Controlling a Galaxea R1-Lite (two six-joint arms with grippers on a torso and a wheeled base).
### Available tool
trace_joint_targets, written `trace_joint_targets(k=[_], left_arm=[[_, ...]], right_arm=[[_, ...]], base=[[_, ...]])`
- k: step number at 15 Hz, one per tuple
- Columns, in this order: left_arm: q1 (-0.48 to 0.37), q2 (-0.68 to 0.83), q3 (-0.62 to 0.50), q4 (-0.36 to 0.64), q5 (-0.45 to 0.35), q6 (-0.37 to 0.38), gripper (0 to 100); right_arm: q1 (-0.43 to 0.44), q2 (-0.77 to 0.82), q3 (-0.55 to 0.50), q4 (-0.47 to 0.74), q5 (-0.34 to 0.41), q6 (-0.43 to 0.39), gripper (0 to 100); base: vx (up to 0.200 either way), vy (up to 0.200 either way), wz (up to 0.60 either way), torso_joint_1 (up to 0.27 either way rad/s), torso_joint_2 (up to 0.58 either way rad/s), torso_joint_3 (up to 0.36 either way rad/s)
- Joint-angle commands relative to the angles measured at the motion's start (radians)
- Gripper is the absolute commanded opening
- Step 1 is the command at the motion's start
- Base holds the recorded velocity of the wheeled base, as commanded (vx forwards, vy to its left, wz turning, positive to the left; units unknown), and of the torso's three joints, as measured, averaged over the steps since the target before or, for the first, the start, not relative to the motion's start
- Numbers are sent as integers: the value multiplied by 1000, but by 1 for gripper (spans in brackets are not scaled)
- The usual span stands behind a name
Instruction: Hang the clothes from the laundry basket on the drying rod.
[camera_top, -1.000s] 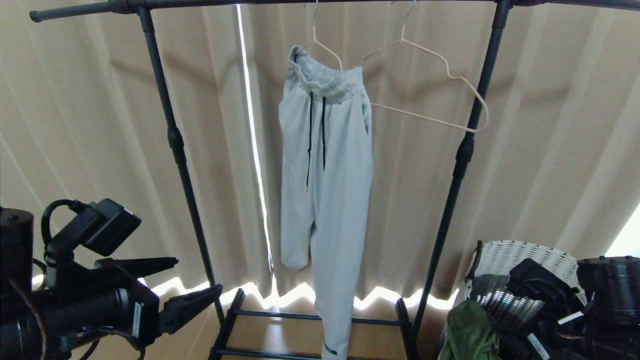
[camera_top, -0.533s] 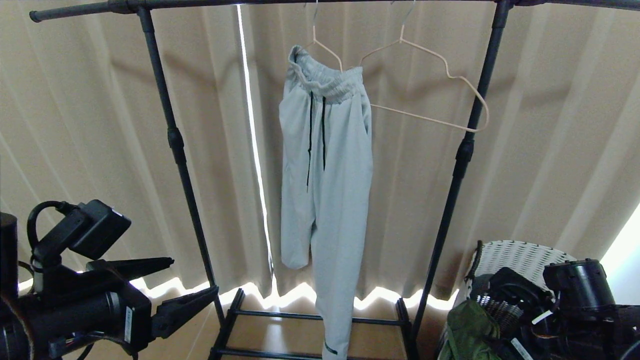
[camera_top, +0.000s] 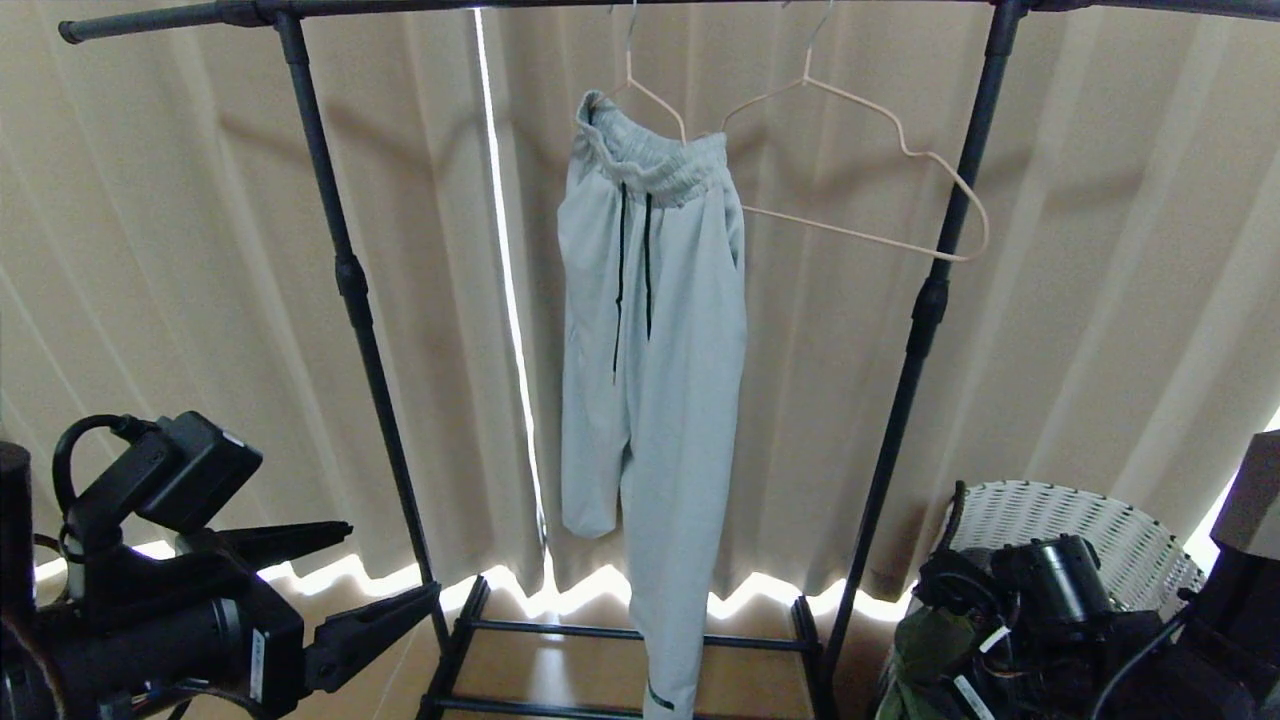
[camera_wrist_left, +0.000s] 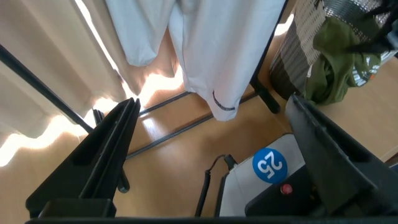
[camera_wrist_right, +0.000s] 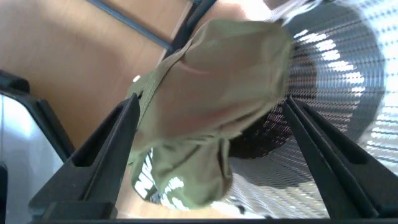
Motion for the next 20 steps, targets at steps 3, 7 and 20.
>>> trace_joint_targets(k=[3,7,20], left_arm=[[0,0,1,-1,0,-1,100],[0,0,1,-1,2,1,100],[2,-18,11,-1,2,1,100]], right_arm=[[-28,101,-46,-1,0,0,100],[-28,106,-49,-1,0,0,100],[-28,-52,4,-38,10,51,0]], base=[[0,0,0,0,0,0],[0,0,0,0,0,0],[0,0,0,0,0,0]])
